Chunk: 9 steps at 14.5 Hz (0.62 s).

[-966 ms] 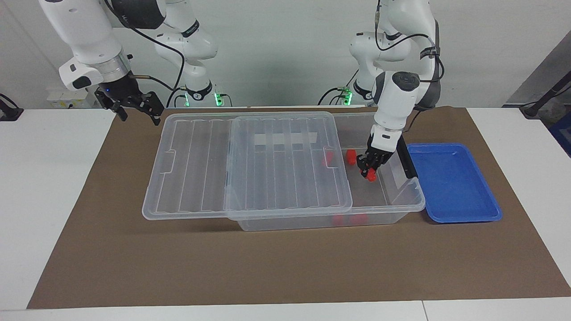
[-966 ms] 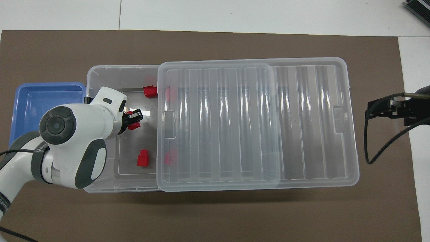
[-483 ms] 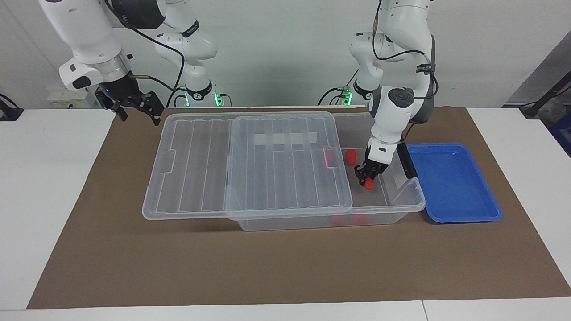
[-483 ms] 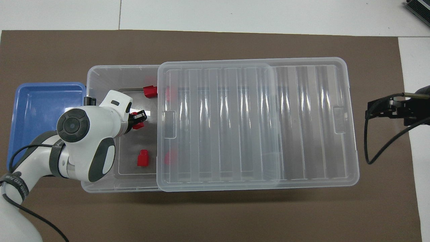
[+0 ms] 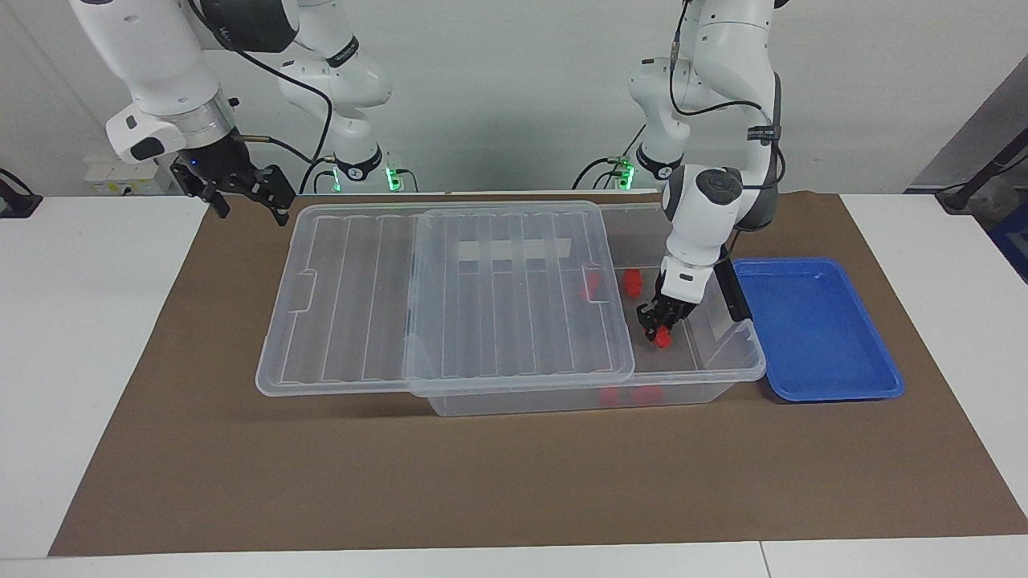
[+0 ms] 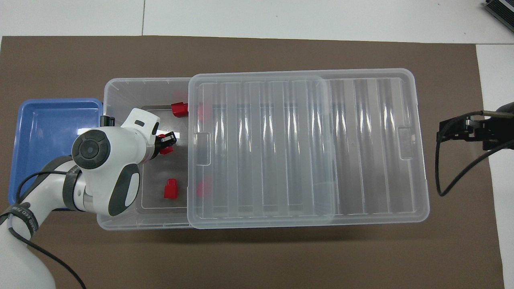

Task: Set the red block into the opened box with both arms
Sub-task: 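Lower the red block into the box and open the left gripper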

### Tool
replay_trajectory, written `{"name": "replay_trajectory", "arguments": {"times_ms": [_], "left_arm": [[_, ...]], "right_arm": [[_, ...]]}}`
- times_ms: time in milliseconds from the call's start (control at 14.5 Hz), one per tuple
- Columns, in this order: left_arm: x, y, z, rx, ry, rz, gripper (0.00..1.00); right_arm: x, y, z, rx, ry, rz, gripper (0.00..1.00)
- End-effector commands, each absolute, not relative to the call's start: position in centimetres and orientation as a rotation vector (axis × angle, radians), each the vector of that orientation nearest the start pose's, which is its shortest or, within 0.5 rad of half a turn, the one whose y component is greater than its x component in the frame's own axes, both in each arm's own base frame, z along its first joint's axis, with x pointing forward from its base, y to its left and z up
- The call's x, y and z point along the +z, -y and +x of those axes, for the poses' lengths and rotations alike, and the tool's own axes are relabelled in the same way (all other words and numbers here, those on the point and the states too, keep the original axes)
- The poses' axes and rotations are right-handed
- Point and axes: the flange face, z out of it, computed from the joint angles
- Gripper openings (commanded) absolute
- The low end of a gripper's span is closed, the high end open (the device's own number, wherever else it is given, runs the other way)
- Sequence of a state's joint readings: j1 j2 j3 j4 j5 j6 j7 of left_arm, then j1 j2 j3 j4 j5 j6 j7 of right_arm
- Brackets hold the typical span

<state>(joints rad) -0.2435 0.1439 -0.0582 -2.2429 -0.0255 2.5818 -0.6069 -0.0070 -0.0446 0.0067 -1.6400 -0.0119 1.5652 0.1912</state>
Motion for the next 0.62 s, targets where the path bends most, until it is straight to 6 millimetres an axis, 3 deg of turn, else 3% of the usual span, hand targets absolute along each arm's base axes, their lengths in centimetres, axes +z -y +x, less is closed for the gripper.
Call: {"name": "replay_trajectory", "arguments": {"times_ms": [0, 345, 552], "left_arm": [[31.9, 16.8, 52.6, -0.232, 0.563, -3.182, 0.0], [31.8, 17.1, 51.9, -0.199, 0.551, -3.093, 0.0], [31.8, 18.4, 51.3, -0.191, 0.552, -3.078, 0.0]], "right_arm": [[61.8, 0.4, 53.9, 0.06, -0.285, -3.137, 1.0], [61.7, 0.5, 53.9, 0.062, -0.285, -3.138, 1.0], [61.7, 0.5, 53.9, 0.062, -0.285, -3.138, 1.0]]}}
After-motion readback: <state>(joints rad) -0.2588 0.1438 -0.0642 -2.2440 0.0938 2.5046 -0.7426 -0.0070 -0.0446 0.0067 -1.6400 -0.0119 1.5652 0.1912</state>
